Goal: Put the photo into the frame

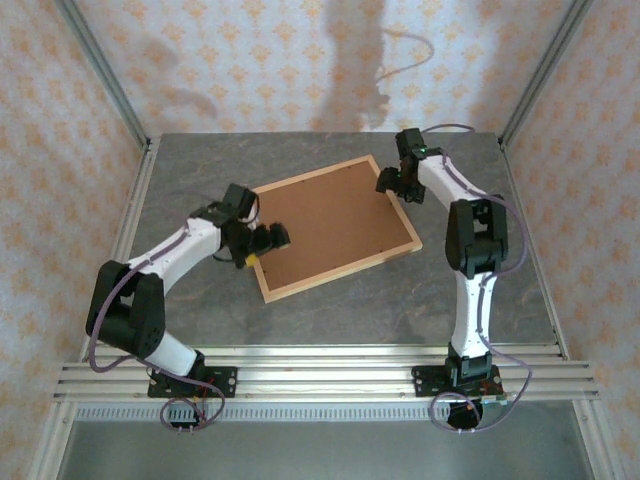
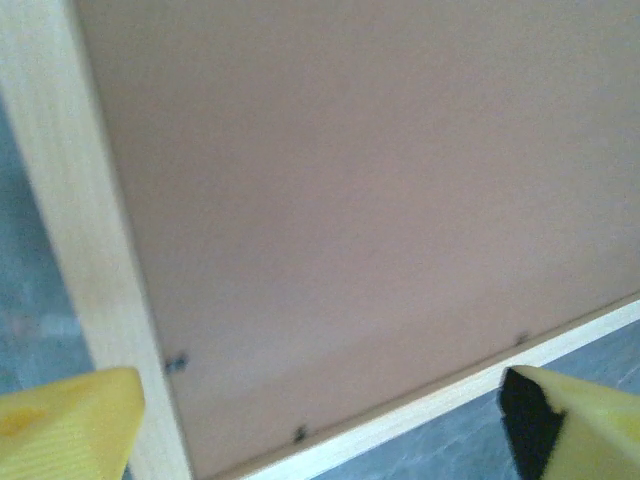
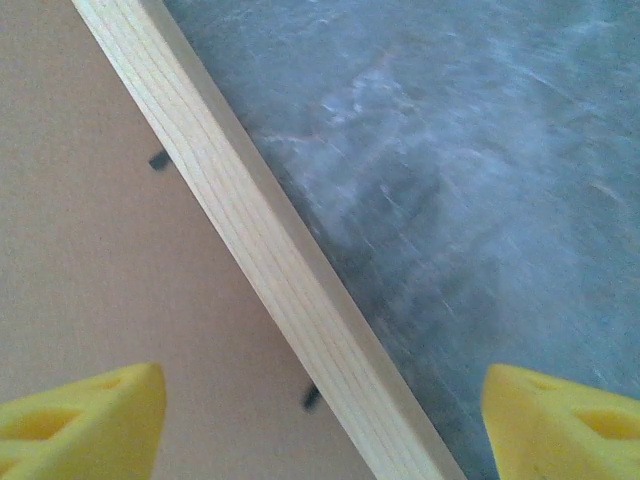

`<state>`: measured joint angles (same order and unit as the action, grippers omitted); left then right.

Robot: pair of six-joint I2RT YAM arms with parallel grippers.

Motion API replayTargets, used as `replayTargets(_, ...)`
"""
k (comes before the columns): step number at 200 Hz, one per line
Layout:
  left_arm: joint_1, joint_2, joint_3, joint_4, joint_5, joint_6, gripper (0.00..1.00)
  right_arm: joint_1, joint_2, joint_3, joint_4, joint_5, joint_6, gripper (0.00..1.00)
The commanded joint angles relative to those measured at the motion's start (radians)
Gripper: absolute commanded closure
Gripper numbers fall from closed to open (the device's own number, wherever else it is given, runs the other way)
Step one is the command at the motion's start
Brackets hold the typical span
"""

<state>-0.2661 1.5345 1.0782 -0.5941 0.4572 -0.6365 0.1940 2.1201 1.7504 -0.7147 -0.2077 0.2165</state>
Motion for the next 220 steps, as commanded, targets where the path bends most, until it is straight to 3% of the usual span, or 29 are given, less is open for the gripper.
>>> replayTargets(1,0.055,0.053,0.159,-0.009,-0.086,0.096,0.0,0.015,-0.159,-0.1,-0.008,0.112,0.046,0.16)
replayTargets(15,0.102,0.128,0.249,0.023,-0.081,0.137,0.0,0.029,-0.232,-0.192,-0.041,0.163,0.069,0.11)
replayTargets(25,0.134,0.195,0.325,0.03,-0.08,0.155,0.0,0.041,-0.291,-0.273,-0.035,0.164,0.102,0.0)
replayTargets(63,0.197,0.464,0.597,0.069,-0.149,0.259,0.0,0.136,-0.462,-0.539,0.059,0.087,0.28,0.0)
replayTargets(117,0.224,0.749,0.967,-0.02,-0.149,0.372,0.0,0.284,-0.583,-0.782,0.182,0.113,0.585,0.0)
replayTargets(168,0.236,0.861,1.013,-0.008,-0.089,0.385,0.0,0.306,-0.559,-0.833,0.315,0.06,0.685,0.0)
replayTargets(220,0.236,0.825,0.877,0.022,-0.039,0.378,0.01,0.306,-0.531,-0.834,0.462,0.091,0.691,0.0)
